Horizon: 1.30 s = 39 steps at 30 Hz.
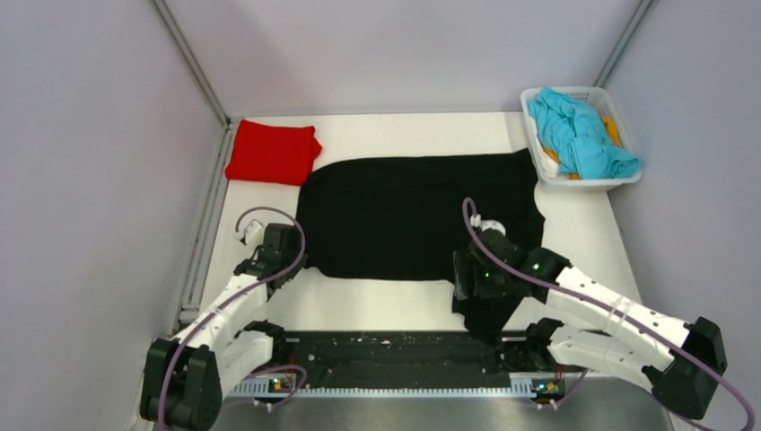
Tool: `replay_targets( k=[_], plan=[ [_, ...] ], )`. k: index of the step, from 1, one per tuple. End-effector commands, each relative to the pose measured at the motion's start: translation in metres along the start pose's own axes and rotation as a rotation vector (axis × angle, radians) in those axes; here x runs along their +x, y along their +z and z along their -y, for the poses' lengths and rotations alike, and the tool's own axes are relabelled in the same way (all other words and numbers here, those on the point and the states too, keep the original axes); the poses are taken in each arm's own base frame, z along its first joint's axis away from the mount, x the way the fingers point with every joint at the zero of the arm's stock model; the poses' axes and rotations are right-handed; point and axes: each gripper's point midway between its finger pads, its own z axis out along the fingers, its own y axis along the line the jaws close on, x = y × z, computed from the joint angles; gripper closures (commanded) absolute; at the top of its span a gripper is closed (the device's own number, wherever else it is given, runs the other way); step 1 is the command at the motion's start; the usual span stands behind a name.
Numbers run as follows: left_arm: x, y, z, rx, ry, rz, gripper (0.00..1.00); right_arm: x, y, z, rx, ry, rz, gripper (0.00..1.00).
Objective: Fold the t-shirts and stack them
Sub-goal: Grab the side of the flattened tshirt closest away from the robot with both arms
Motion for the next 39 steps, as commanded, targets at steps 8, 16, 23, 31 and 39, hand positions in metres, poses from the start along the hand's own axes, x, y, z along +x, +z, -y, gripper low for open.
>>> replay_targets(
  k=[8, 16, 23, 31, 39],
  plan=[
    [0.004, -0.001, 0.008, 0.043, 0.015, -0.025, 1.00, 0.117, -0.007, 0.002, 0.112, -0.121, -0.373, 0.28],
    [0.005, 0.001, 0.009, 0.041, 0.016, -0.033, 1.00, 0.112, 0.033, 0.008, 0.155, -0.115, -0.281, 0.33],
    [0.003, 0.001, 0.005, 0.020, 0.017, -0.023, 1.00, 0.093, 0.048, 0.024, 0.245, -0.065, -0.226, 0.70],
    [-0.008, -0.005, 0.011, 0.023, 0.000, 0.010, 1.00, 0.049, 0.020, 0.027, 0.326, -0.009, -0.091, 1.00],
    [-0.033, -0.009, 0.039, 0.048, -0.007, 0.059, 1.00, -0.048, -0.017, 0.053, 0.516, 0.022, 0.193, 1.00]
  ],
)
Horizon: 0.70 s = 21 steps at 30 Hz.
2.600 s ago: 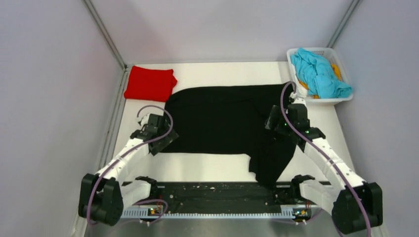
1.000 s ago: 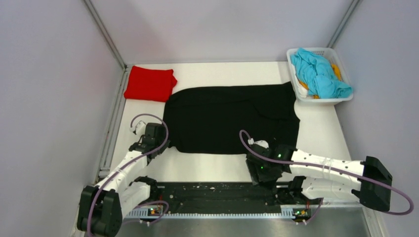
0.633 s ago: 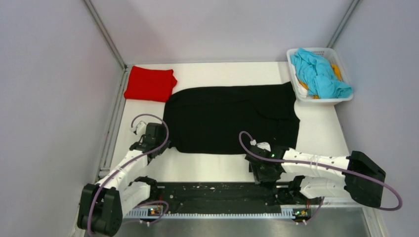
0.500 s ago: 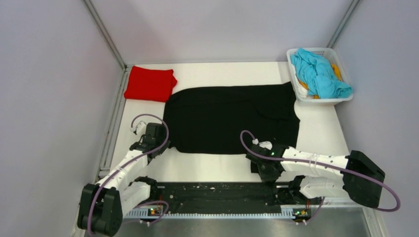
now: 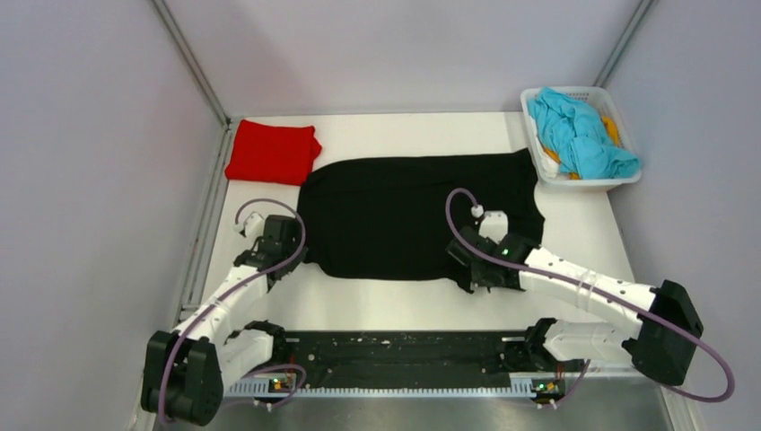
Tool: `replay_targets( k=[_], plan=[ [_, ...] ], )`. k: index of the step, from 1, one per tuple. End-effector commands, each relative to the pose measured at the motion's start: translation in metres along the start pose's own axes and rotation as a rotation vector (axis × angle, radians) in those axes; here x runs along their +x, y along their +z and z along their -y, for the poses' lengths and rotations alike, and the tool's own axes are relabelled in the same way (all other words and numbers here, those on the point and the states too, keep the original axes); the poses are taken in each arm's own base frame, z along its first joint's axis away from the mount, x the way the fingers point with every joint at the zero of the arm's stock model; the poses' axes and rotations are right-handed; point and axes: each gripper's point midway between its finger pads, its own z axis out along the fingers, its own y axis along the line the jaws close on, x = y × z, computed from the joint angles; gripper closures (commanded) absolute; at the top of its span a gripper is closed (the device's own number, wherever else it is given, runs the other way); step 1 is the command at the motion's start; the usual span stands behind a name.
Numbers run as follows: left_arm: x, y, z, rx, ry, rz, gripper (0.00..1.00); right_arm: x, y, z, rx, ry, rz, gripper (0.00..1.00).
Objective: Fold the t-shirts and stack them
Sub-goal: Grab the side of the flattened tshirt closest away from the robot with both arms, then fold the other side of the tshirt into a rectangle
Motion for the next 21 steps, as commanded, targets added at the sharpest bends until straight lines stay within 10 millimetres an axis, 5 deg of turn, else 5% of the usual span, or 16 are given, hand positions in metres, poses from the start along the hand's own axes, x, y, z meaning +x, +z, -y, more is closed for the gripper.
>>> replay_targets(
  k=[1, 11, 21],
  plan=[
    [-0.031, -0.006, 0.034, 0.052, -0.019, 0.075, 1.00, -0.071, -0.017, 0.029, 0.125, 0.058, 0.227, 1.00],
    [-0.082, 0.000, 0.067, -0.007, -0.022, 0.189, 1.00, -0.184, -0.019, 0.030, 0.081, 0.150, 0.427, 1.00],
    [-0.108, 0.033, 0.098, -0.021, -0.013, 0.152, 1.00, -0.252, 0.023, 0.045, 0.114, 0.102, 0.394, 1.00]
  ],
)
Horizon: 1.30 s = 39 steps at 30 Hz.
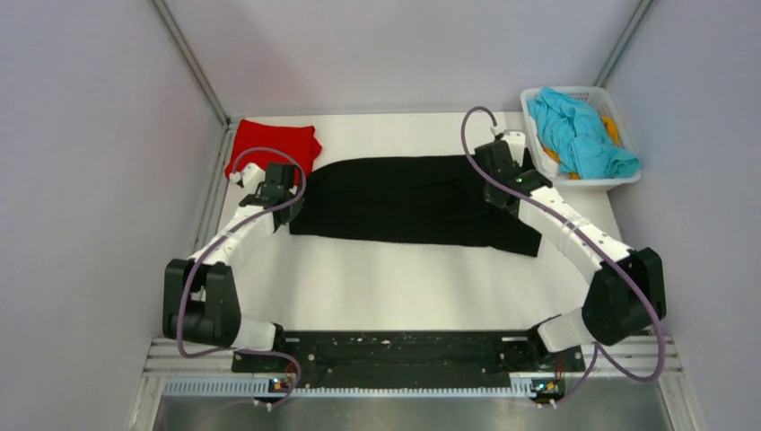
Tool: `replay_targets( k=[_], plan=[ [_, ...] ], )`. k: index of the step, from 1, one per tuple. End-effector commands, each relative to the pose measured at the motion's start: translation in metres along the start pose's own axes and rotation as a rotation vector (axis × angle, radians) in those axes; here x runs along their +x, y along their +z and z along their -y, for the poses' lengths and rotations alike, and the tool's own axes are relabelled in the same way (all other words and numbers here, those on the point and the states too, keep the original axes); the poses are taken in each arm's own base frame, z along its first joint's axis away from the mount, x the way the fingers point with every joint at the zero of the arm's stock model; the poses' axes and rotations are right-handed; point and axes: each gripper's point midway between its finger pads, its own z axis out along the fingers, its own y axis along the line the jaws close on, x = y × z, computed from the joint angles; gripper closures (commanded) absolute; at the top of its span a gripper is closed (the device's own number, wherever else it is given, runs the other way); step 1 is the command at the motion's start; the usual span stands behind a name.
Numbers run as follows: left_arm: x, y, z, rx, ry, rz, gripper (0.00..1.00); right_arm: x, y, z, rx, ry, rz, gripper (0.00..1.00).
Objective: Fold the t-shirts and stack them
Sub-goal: Fold the other side of the tshirt into a rectangle
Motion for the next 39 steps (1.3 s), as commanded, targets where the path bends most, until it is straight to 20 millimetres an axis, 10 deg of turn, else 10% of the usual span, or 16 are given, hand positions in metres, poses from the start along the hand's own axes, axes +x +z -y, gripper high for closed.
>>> replay_targets(
  k=[1, 14, 20, 22, 28, 34, 39],
  plan=[
    [-0.018, 0.013, 0.022, 0.025, -0.002, 0.016, 1.00, -0.046, 0.022, -0.010, -0.041, -0.021, 0.063, 1.00],
    [-0.012, 0.066, 0.023, -0.066, -0.008, -0.071, 1.00, -0.084, 0.131, -0.064, -0.120, -0.280, -0.058, 0.97],
    [-0.022, 0.070, 0.033, -0.063, -0.005, -0.105, 0.19, -0.099, 0.171, -0.083, -0.051, -0.258, -0.112, 0.45],
    [-0.031, 0.059, 0.040, -0.039, 0.006, -0.100, 0.01, -0.112, 0.164, -0.083, -0.048, -0.199, -0.085, 0.33],
    [-0.030, 0.032, 0.060, 0.105, 0.018, -0.133, 0.01, -0.103, 0.117, -0.095, -0.245, -0.017, -0.022, 0.02],
    [0.000, 0.021, 0.070, 0.221, 0.084, -0.234, 0.01, -0.041, 0.079, -0.138, -0.618, 0.109, -0.068, 0.01],
    [0.012, 0.017, 0.059, 0.210, 0.110, -0.243, 0.01, -0.026, 0.094, -0.152, -0.644, 0.132, -0.119, 0.01]
  ],
)
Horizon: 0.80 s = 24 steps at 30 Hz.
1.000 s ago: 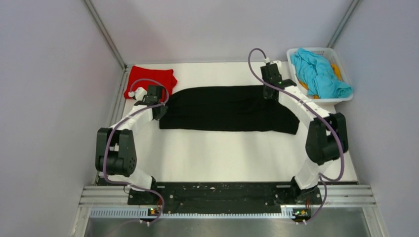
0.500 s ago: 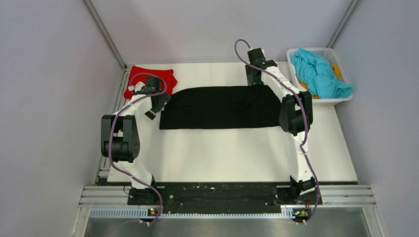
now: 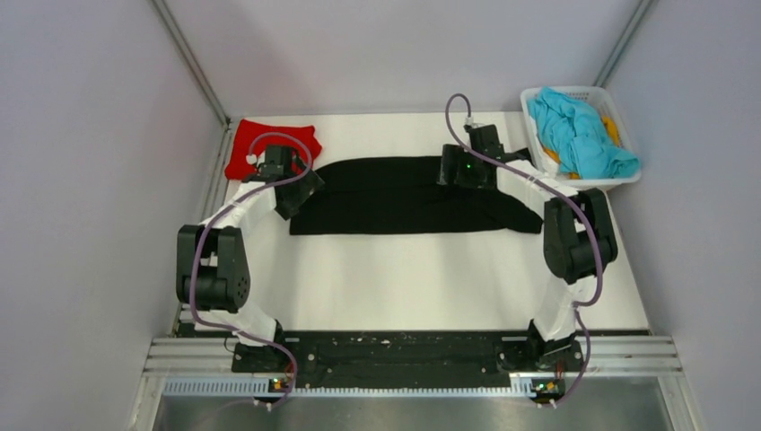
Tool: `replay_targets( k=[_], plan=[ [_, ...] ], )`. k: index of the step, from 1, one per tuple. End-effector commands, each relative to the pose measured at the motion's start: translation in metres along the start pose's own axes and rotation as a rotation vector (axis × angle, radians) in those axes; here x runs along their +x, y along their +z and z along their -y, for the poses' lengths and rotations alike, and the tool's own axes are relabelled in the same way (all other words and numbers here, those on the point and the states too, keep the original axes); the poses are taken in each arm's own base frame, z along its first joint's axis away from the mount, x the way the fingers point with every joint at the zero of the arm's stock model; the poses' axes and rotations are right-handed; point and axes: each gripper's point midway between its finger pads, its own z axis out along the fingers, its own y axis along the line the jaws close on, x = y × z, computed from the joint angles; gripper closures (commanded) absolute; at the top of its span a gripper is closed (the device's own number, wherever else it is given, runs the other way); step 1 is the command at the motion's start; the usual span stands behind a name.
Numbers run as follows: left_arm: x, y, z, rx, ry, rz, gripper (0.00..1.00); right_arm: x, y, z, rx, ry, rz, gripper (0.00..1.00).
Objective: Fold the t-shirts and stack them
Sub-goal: Fold the other side of the tshirt into a rectangle
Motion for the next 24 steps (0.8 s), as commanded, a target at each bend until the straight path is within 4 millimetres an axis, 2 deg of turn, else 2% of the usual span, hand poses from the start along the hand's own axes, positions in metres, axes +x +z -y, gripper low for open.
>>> replay_targets(
  k=[1, 6, 10, 13, 18, 21, 24],
  plan=[
    [0.006, -0.014, 0.003, 0.054, 0.038, 0.007, 0.01, -0.021, 0.016, -0.027, -0.143, 0.059, 0.067, 0.01],
    [0.015, -0.015, -0.007, 0.042, 0.047, -0.008, 0.01, -0.020, 0.041, -0.029, -0.150, 0.072, 0.044, 0.01],
    [0.014, -0.016, -0.016, 0.004, 0.054, 0.009, 0.01, -0.022, 0.056, -0.030, -0.147, 0.099, 0.036, 0.01],
    [0.012, -0.017, -0.019, -0.007, 0.063, 0.017, 0.01, -0.032, 0.064, -0.038, -0.161, 0.098, 0.072, 0.01],
    [0.011, -0.021, -0.021, -0.015, 0.068, 0.022, 0.01, -0.061, 0.079, -0.075, -0.188, -0.005, 0.134, 0.01],
    [0.008, -0.023, -0.025, -0.037, 0.070, 0.040, 0.01, -0.069, 0.083, -0.115, -0.259, -0.077, 0.148, 0.01],
    [0.005, -0.028, -0.024, -0.039, 0.074, 0.044, 0.01, -0.072, 0.081, -0.148, -0.257, -0.210, 0.180, 0.01]
  ],
)
